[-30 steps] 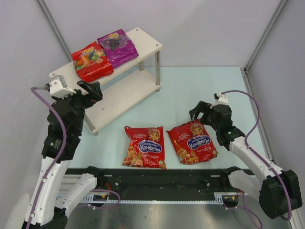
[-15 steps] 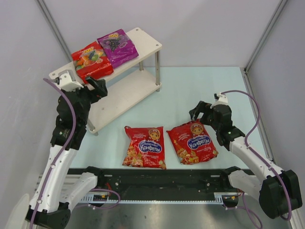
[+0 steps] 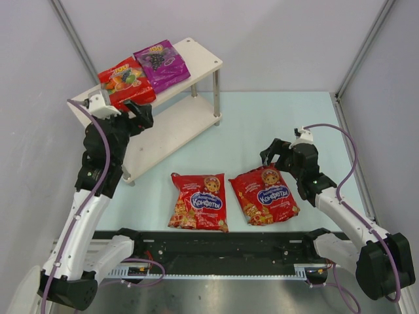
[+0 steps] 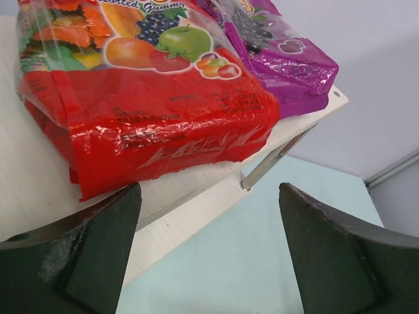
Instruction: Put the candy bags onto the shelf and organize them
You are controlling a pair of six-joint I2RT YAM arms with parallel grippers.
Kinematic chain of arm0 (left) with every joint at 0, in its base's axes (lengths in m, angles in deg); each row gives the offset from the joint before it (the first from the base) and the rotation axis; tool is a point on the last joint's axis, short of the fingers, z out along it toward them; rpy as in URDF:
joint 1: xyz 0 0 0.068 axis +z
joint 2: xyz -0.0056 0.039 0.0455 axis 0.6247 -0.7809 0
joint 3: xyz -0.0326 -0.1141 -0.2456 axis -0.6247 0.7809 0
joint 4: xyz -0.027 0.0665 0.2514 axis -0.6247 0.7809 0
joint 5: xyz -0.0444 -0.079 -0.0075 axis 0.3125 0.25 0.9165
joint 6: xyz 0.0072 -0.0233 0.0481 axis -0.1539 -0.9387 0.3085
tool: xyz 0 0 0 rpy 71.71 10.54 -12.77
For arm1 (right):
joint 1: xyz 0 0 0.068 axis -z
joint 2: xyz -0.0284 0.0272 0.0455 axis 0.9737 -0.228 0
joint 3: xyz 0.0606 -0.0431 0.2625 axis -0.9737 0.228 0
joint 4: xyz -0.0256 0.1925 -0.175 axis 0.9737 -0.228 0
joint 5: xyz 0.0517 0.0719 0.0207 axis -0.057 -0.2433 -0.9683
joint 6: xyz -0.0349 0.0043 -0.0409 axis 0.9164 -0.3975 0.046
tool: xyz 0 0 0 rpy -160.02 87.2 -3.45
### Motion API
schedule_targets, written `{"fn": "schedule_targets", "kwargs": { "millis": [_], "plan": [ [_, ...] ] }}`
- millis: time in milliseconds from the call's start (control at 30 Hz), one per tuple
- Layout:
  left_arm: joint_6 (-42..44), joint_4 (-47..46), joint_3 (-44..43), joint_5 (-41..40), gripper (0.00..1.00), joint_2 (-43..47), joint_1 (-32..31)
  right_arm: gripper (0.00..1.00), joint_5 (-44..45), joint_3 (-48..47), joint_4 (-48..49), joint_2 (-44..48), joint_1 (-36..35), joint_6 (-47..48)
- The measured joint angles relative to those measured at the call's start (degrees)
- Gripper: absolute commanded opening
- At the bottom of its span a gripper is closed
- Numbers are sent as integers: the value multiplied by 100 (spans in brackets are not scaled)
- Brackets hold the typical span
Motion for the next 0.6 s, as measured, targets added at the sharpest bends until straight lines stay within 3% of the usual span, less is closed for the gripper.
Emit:
{"fn": "schedule_targets", "kwargs": {
  "millis": [600],
  "plan": [
    [-94, -581, 0, 498, 88, -424, 0, 98, 0, 4, 0, 0, 0, 0]
  ]
}}
